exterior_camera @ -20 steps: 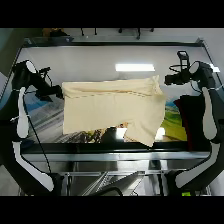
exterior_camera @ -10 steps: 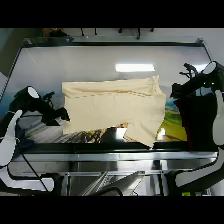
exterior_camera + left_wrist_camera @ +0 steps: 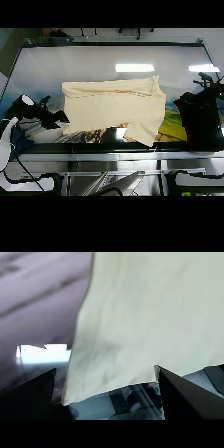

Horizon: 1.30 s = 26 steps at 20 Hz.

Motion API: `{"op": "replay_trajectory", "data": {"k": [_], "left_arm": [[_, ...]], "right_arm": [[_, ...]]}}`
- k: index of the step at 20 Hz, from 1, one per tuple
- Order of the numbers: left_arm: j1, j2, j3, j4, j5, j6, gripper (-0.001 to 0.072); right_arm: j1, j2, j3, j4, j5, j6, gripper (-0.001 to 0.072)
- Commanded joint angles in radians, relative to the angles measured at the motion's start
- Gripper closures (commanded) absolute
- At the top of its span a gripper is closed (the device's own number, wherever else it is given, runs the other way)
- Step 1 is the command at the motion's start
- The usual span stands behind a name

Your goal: Fold the shirts.

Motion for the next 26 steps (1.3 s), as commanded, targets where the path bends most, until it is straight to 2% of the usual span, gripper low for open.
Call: {"op": "replay_trajectory", "data": {"k": [1, 2, 5, 7, 12, 15, 17, 20, 24, 26], "left_arm": [[-0.034, -0.051, -0.006, -0.084, 0.022, 0.053, 0.0016], [-0.047, -0.068, -0.005, -0.088, 0.024, 0.062, 0.0017], [-0.070, -0.087, -0.005, -0.089, 0.031, 0.079, 0.0308], [-0.069, -0.087, 0.012, -0.087, 0.032, 0.101, 0.0681], [-0.054, -0.087, 0.097, -0.081, -0.010, 0.110, 0.0691], [-0.044, -0.087, 0.103, -0.082, -0.013, 0.111, 0.0691], [-0.043, -0.087, 0.103, -0.081, -0.011, 0.113, 0.0691], [-0.043, -0.087, 0.103, -0.081, -0.010, 0.113, 0.0691], [-0.044, -0.087, 0.103, -0.082, -0.004, 0.113, 0.0691], [-0.044, -0.087, 0.103, -0.082, -0.005, 0.113, 0.0690]], "right_arm": [[-0.011, -0.024, -0.043, 0.054, -0.031, 0.004, 0.0326], [-0.011, -0.042, -0.043, 0.089, -0.030, 0.003, 0.0326], [-0.012, -0.072, -0.051, 0.113, 0.016, -0.004, 0.0327], [-0.016, -0.056, -0.084, 0.113, 0.031, -0.003, 0.0326], [-0.015, 0.108, -0.385, 0.129, -0.072, 0.004, 0.0326], [-0.013, 0.157, -0.605, 0.264, -0.225, -0.006, 0.0325], [-0.010, 0.153, -0.721, 0.416, -0.333, -0.065, 0.0325], [-0.009, 0.143, -0.797, 0.566, -0.403, -0.157, 0.0326], [0.019, 0.113, -0.799, 0.614, -0.446, -0.164, 0.0326], [0.042, 0.092, -0.799, 0.668, -0.447, -0.202, 0.0328]]}}
